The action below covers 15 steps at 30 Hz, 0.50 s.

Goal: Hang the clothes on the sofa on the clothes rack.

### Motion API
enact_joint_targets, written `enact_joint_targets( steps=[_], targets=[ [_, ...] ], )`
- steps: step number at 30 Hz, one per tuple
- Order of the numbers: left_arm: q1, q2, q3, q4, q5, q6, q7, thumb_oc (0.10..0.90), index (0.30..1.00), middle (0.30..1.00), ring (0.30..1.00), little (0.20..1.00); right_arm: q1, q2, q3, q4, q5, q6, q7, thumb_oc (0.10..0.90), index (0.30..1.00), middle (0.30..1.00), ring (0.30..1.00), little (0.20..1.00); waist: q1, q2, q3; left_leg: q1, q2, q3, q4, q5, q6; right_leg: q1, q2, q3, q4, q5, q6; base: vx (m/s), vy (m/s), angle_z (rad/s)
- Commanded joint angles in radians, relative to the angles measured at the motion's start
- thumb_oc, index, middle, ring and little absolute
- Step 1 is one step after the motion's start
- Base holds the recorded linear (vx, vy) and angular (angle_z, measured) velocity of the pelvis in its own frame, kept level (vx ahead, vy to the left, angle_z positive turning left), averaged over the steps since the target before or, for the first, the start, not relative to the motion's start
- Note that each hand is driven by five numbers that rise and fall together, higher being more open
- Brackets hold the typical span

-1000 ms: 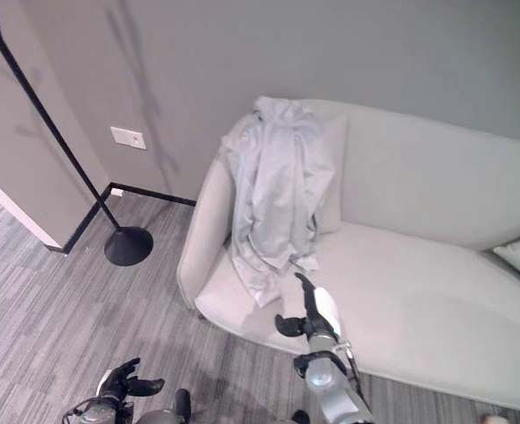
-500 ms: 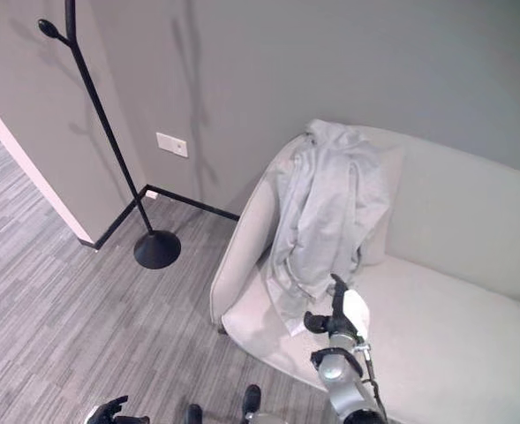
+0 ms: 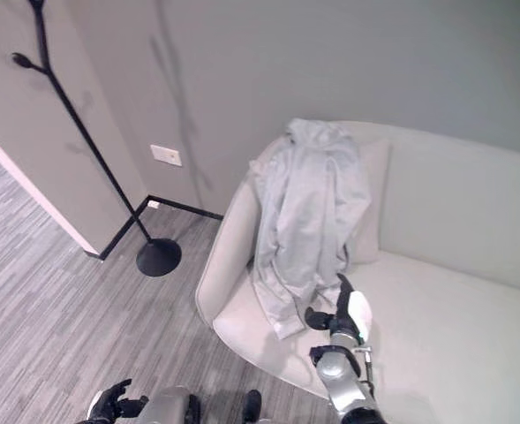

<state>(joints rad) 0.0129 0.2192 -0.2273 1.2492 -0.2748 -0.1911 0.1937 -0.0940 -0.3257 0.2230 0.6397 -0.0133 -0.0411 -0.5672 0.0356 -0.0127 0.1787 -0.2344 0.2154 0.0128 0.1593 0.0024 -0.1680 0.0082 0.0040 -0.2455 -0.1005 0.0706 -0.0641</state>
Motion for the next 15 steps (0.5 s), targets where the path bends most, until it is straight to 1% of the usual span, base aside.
enact_joint_targets(
  steps=[1, 3, 4, 5, 6, 7, 8, 9, 10, 11, 15],
  targets=[
    [0.036, -0.097, -0.087, 0.023, 0.034, -0.019, -0.015, 0.800, 0.900, 0.900, 0.900, 0.900, -0.051, -0.060, -0.035, -0.032, 0.048, -0.119, 0.008, 0.800, 0.900, 0.900, 0.900, 0.900, 0.013, 0.032, -0.053, 0.087, 0.000, 0.041, -0.137, 0.083, 0.053, 0.088, -0.069, 0.051, 0.038, -0.130, 0.133, 0.22, 0.188, 0.01],
    [0.046, -0.099, -0.099, 0.032, 0.079, -0.012, -0.031, 0.800, 0.900, 0.900, 0.900, 0.900, -0.049, -0.074, -0.030, -0.027, 0.050, -0.109, 0.044, 0.800, 0.900, 0.900, 0.900, 0.900, 0.008, 0.059, -0.067, 0.133, -0.025, 0.045, -0.196, 0.092, 0.045, 0.077, -0.079, 0.055, 0.045, -0.127, 0.135, 0.19, 0.247, -0.05],
    [0.049, -0.090, -0.122, 0.021, 0.117, -0.023, -0.035, 0.800, 0.900, 0.900, 0.900, 0.900, -0.068, -0.085, -0.023, -0.009, 0.031, -0.106, 0.047, 0.800, 0.900, 0.900, 0.900, 0.900, 0.007, 0.075, -0.070, 0.158, -0.050, 0.058, -0.226, 0.090, 0.044, 0.069, -0.104, 0.050, 0.036, -0.110, 0.147, 0.11, 0.271, -0.07],
    [0.047, -0.085, -0.133, 0.010, 0.121, -0.030, -0.033, 0.800, 0.900, 0.900, 0.900, 0.900, -0.098, -0.091, -0.015, 0.011, 0.018, -0.103, 0.042, 0.800, 0.900, 0.900, 0.900, 0.900, 0.009, 0.084, -0.062, 0.160, -0.060, 0.061, -0.232, 0.086, 0.049, 0.058, -0.116, 0.051, 0.031, -0.099, 0.155, 0.05, 0.183, -0.06],
    [0.046, -0.085, -0.132, 0.010, 0.121, -0.030, -0.033, 0.800, 0.900, 0.900, 0.900, 0.900, -0.099, -0.091, -0.014, 0.013, 0.018, -0.104, 0.041, 0.800, 0.900, 0.900, 0.900, 0.900, 0.009, 0.084, -0.062, 0.160, -0.060, 0.061, -0.232, 0.086, 0.049, 0.057, -0.117, 0.052, 0.031, -0.099, 0.155, -0.15, 0.209, 0.00],
    [0.020, -0.072, -0.153, -0.013, 0.101, -0.047, -0.020, 0.800, 0.900, 0.900, 0.900, 0.900, -0.196, -0.104, 0.009, 0.062, -0.008, -0.094, 0.012, 0.800, 0.900, 0.900, 0.900, 0.900, 0.014, 0.109, -0.023, 0.134, -0.082, 0.066, -0.234, 0.086, 0.059, 0.001, -0.142, 0.064, 0.030, -0.071, 0.170, -0.15, 0.147, -0.05],
    [0.018, -0.072, -0.153, -0.012, 0.101, -0.046, -0.020, 0.800, 0.900, 0.900, 0.900, 0.900, -0.199, -0.104, 0.010, 0.063, -0.008, -0.095, 0.012, 0.800, 0.900, 0.900, 0.900, 0.900, 0.014, 0.109, -0.023, 0.132, -0.082, 0.066, -0.233, 0.086, 0.060, -0.001, -0.142, 0.065, 0.031, -0.071, 0.170, -0.26, 0.234, -0.08],
    [-0.001, -0.066, -0.174, -0.036, 0.092, -0.059, -0.008, 0.800, 0.900, 0.900, 0.900, 0.900, -0.260, -0.108, 0.013, 0.085, -0.006, -0.094, -0.012, 0.800, 0.900, 0.900, 0.900, 0.900, 0.019, 0.126, 0.007, 0.111, -0.093, 0.069, -0.233, 0.089, 0.066, -0.034, -0.156, 0.073, 0.030, -0.053, 0.177, -0.11, 0.091, -0.04],
    [-0.002, -0.066, -0.173, -0.036, 0.092, -0.059, -0.008, 0.800, 0.900, 0.900, 0.900, 0.900, -0.262, -0.108, 0.014, 0.087, -0.006, -0.094, -0.013, 0.800, 0.900, 0.900, 0.900, 0.900, 0.020, 0.126, 0.007, 0.109, -0.093, 0.070, -0.232, 0.089, 0.066, -0.036, -0.156, 0.074, 0.030, -0.052, 0.177, -0.18, 0.158, 0.07],
    [-0.020, -0.064, -0.202, -0.055, 0.100, -0.071, 0.005, 0.800, 0.900, 0.900, 0.900, 0.900, -0.319, -0.111, 0.021, 0.110, -0.007, -0.098, -0.035, 0.800, 0.900, 0.900, 0.900, 0.900, 0.023, 0.139, 0.031, 0.086, -0.104, 0.072, -0.236, 0.093, 0.071, -0.064, -0.166, 0.078, 0.026, -0.036, 0.184, -0.11, 0.093, 0.10],
    [-0.046, -0.058, -0.268, -0.119, 0.110, -0.087, 0.015, 0.800, 0.900, 0.900, 0.900, 0.900, -0.423, -0.124, 0.036, 0.171, -0.003, -0.105, -0.080, 0.800, 0.900, 0.900, 0.900, 0.900, 0.038, 0.148, 0.058, 0.034, -0.115, 0.070, -0.243, 0.109, 0.073, -0.115, -0.179, 0.081, 0.020, -0.012, 0.193, -0.08, 0.056, 0.06]
  ],
)
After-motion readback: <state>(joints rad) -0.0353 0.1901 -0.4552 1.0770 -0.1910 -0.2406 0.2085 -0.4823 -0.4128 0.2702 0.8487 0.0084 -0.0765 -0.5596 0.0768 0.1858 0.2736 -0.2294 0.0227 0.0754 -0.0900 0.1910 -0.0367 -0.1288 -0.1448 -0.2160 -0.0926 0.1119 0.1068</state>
